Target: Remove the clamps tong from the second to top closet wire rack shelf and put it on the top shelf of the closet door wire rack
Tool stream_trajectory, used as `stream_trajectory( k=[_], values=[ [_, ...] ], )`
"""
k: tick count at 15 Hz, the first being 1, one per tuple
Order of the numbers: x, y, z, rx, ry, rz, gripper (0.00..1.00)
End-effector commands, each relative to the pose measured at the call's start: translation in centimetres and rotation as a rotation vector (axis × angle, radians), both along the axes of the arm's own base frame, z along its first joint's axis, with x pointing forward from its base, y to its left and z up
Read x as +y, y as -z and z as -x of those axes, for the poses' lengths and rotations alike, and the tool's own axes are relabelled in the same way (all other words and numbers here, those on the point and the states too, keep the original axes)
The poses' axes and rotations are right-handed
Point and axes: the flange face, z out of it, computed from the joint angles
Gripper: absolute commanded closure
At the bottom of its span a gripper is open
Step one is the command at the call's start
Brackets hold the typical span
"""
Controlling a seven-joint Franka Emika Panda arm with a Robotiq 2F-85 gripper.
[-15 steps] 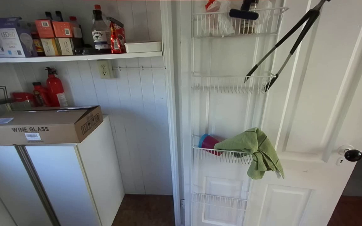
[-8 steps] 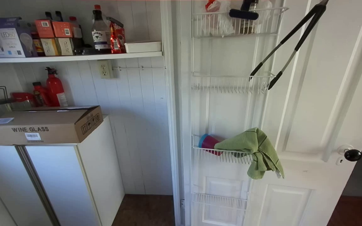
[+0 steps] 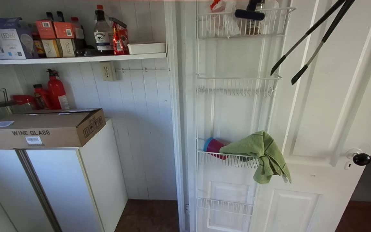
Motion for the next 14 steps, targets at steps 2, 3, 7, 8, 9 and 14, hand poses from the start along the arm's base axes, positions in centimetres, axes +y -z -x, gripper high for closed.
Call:
stream_trajectory(
  k=[2, 3, 7, 8, 9, 14],
  values=[
    [-1.9, -2.8, 1.9, -0.053, 0.030, -0.027, 0.99],
    [-2.2, -3.2, 2.1, -0.060, 0.038, -0.024, 0.99],
    [-2.1, -2.0, 1.3, -0.044, 0.033, -0.019, 0.96],
    [-2.1, -1.8, 1.2, -0.041, 0.032, -0.018, 0.96],
    [-2.0, -1.7, 1.1, -0.037, 0.031, -0.018, 0.96],
    [-3.2, -3.5, 1.6, -0.056, -0.004, 0.027, 0.99]
  ],
)
